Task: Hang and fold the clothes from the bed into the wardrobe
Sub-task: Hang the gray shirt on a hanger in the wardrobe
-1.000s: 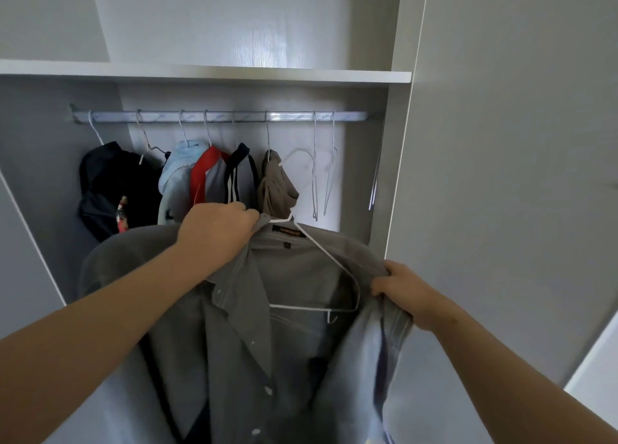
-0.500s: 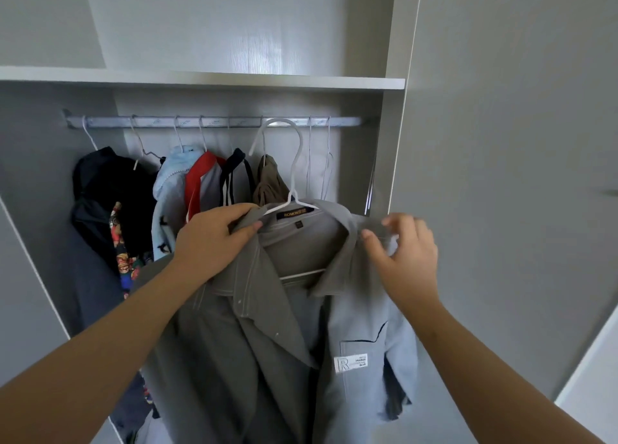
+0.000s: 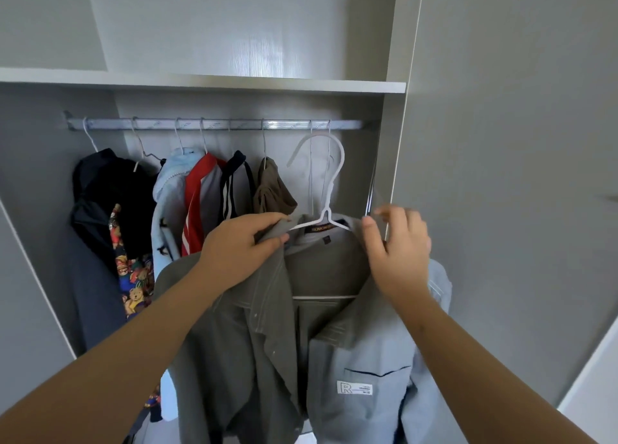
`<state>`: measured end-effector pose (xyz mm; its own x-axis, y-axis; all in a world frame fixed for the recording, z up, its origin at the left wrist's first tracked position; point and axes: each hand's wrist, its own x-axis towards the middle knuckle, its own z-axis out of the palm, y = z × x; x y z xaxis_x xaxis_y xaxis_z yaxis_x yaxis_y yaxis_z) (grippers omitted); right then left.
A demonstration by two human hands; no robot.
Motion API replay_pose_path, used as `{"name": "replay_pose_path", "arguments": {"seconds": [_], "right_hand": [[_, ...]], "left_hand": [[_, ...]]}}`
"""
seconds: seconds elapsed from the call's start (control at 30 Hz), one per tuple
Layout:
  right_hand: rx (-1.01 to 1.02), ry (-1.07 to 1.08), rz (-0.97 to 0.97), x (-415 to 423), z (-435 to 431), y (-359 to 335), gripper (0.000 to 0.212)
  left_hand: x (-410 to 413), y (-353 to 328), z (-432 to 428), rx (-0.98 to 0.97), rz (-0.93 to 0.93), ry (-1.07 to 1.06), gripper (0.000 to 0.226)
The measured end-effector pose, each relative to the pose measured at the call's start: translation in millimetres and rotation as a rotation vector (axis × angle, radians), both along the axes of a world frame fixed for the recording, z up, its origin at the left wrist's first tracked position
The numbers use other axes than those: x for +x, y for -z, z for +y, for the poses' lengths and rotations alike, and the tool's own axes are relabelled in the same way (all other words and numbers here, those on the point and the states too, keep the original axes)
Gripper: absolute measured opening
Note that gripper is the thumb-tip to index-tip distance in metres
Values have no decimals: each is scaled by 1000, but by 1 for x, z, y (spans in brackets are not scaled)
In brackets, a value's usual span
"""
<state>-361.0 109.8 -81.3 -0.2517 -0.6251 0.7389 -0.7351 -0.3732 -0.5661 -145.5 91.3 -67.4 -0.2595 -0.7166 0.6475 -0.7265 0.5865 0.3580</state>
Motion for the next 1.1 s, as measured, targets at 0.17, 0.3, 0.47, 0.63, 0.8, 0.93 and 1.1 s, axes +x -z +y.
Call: {"name": "replay_pose_path", "arguments": {"seconds": [0.17, 0.3, 0.47, 0.63, 0.8, 0.93, 1.1], "right_hand": [[508, -209, 180, -9, -11, 7, 46], [532, -213, -83, -5, -11, 19, 44], [590, -198, -248, -4, -14, 21, 41], [541, -267, -465, -12, -14, 18, 54], [486, -324, -481, -12, -11, 9, 49], [370, -361, -384, -12, -3, 5, 57], [389, -110, -186, -22, 0, -8, 51]], "left_hand": [[-4, -2, -1, 99, 7, 41, 44], [-10, -7, -8, -16, 27, -173, 28], [-28, 2, 12, 271, -36, 18, 8], [-26, 2, 19, 729, -209, 313, 3], [-22, 0, -15, 45, -284, 57, 54], [-35, 10, -19, 121, -311, 42, 30], [-42, 9, -12, 14, -59, -44, 52]]}}
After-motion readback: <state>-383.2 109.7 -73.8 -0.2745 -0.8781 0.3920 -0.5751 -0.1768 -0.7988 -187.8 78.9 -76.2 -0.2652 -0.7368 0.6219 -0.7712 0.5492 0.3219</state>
